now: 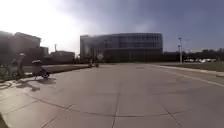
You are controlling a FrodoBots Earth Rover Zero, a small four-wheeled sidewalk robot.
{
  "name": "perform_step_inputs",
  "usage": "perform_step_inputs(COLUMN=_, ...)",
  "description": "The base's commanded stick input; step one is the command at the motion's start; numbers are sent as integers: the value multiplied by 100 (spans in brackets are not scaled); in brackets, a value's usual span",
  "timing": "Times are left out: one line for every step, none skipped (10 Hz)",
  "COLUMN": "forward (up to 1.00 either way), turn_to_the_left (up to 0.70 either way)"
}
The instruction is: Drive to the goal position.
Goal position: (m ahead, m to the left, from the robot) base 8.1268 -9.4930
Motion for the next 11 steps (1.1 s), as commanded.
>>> perform_step_inputs(forward=100, turn_to_the_left=1)
perform_step_inputs(forward=100, turn_to_the_left=1)
perform_step_inputs(forward=100, turn_to_the_left=1)
perform_step_inputs(forward=100, turn_to_the_left=1)
perform_step_inputs(forward=100, turn_to_the_left=1)
perform_step_inputs(forward=100, turn_to_the_left=1)
perform_step_inputs(forward=100, turn_to_the_left=1)
perform_step_inputs(forward=100, turn_to_the_left=1)
perform_step_inputs(forward=100, turn_to_the_left=1)
perform_step_inputs(forward=100, turn_to_the_left=1)
perform_step_inputs(forward=100, turn_to_the_left=1)
